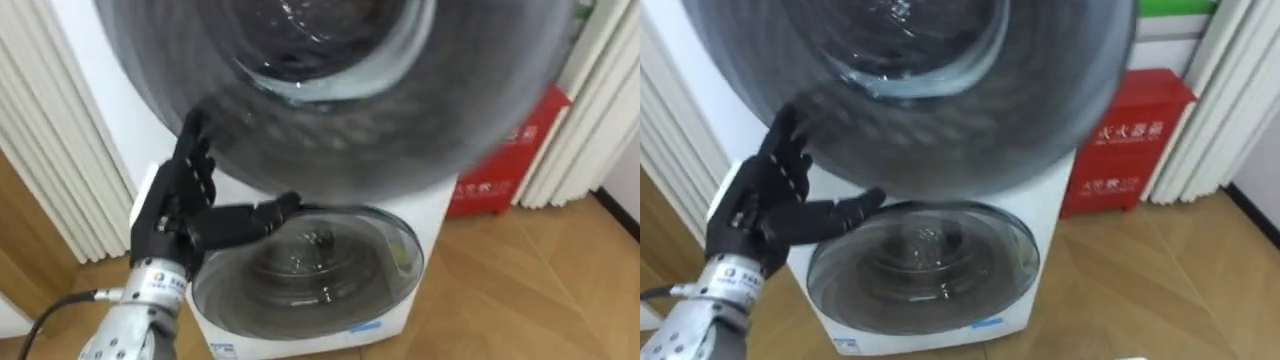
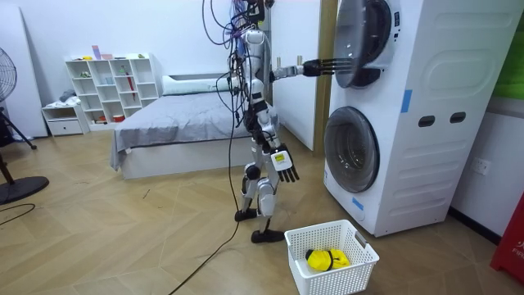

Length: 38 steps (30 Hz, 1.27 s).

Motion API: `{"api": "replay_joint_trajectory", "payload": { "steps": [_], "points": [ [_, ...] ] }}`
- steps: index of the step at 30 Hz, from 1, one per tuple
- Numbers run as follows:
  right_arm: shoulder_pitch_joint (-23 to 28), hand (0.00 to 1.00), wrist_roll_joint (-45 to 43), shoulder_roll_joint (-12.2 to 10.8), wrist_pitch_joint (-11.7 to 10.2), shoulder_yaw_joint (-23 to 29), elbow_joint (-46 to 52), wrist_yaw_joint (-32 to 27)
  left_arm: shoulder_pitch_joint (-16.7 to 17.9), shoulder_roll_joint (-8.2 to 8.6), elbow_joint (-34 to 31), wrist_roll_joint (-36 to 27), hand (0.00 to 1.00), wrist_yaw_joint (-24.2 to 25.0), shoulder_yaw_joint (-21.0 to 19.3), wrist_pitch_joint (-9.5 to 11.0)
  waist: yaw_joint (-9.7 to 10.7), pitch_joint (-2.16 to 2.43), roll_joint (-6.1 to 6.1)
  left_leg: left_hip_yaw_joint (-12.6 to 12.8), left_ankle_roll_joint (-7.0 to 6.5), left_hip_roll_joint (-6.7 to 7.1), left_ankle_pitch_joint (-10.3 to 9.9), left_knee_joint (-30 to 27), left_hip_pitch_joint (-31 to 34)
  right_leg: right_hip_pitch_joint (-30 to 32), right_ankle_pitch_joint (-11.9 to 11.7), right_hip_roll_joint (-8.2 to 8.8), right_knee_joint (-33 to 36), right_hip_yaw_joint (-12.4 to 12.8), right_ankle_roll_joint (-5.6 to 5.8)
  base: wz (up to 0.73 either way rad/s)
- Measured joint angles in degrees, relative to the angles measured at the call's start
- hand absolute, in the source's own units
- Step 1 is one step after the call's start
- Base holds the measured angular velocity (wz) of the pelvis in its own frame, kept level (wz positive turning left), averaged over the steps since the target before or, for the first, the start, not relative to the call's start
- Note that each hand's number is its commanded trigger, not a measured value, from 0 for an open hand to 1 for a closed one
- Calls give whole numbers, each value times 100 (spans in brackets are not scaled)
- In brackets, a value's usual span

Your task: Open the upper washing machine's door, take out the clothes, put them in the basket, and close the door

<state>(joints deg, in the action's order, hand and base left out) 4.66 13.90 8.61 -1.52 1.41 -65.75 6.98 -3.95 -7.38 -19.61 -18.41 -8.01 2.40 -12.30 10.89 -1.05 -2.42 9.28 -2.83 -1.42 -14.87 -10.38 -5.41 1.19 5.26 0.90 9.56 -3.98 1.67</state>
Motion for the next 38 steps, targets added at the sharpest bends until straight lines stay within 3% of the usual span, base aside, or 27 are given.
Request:
{"api": "replay_joint_trajectory", "payload": {
  "steps": [2,4,6,7,11,15,20,23,25,26,28,29,31,34,36,38],
  "points": [
    [-44,0,-1,0,31,-12,-17,2,-491,11,3,-19,0,83,141,7,99,0,-2,98,-4,2,2,5,-16,7,-1,-7,-1,98,3,-22],
    [-69,0,0,1,35,-13,-13,-13,-1404,4,155,-262,0,319,471,225,232,-2,-34,311,-6,0,4,60,-73,23,-8,-31,-1,231,14,-38],
    [-65,0,16,0,47,-15,74,-12,-1830,7,378,-544,0,573,677,417,327,12,-110,389,-6,1,4,101,-141,19,-11,-46,-5,298,19,-42],
    [-55,0,68,2,59,-12,138,-16,-1969,6,558,-690,0,762,812,425,363,-3,-111,449,-4,-5,5,108,-215,-6,-11,-72,-6,401,19,-47],
    [-85,0,121,-13,163,-15,150,-57,-1975,18,982,-884,0,1092,926,385,465,-4,-110,466,4,-49,10,115,-342,-41,-13,-158,1,530,14,-35],
    [-108,0,103,-32,168,-22,126,-89,-1975,-1,1192,-892,0,1226,912,387,431,-45,4,478,51,-85,37,117,-315,-6,-17,-206,10,519,-28,5],
    [-147,0,57,-28,176,-30,-95,-114,-1869,-7,1746,-724,0,1323,922,430,267,-3,183,476,69,-96,47,116,-292,-13,-30,-239,-11,491,-84,3],
    [-100,0,75,-2,190,-83,-80,-200,-1370,-26,2457,-502,0,1319,930,656,219,12,187,454,69,-91,47,107,-300,-14,-24,-238,0,484,-94,-3],
    [-8,0,76,-4,192,-13,-60,-234,-545,-34,3301,23,0,1303,936,763,55,44,204,414,70,-98,48,108,-327,-32,-22,-252,-6,484,-113,-10],
    [20,0,88,-6,192,-15,-61,-252,-289,-44,3537,171,0,1273,934,768,31,59,211,402,71,-103,48,104,-331,-40,-16,-258,-2,479,-123,4],
    [165,0,209,-18,189,-13,-66,-277,569,-153,4694,728,0,1088,885,755,-103,98,307,223,72,-126,48,102,-328,-87,11,-271,-19,371,-164,23],
    [215,0,233,-19,183,-14,-61,-294,749,-191,4995,867,0,1031,846,754,-172,100,329,214,74,-136,48,103,-331,-104,12,-278,-31,351,-166,22],
    [407,0,423,-16,169,1,-98,-325,1284,-257,6209,1197,0,749,413,789,-474,131,382,137,159,-192,2,104,-354,-179,8,-307,-97,205,-175,20],
    [530,0,583,-22,163,52,-110,-293,1776,-427,7513,1198,0,296,-368,973,-753,112,381,128,182,-201,-12,117,-461,-332,12,-302,-191,81,-182,14],
    [575,0,595,-22,154,116,-115,-207,2006,-473,8027,1331,0,23,-827,1069,-920,81,357,108,205,-201,-26,186,-539,-409,15,-302,-199,61,-183,10],
    [591,0,601,-14,157,163,-114,-174,2201,-514,8323,1481,0,-157,-925,1094,-1007,82,322,73,226,-198,-71,239,-577,-430,23,-303,-187,42,-176,11]
  ]
}}
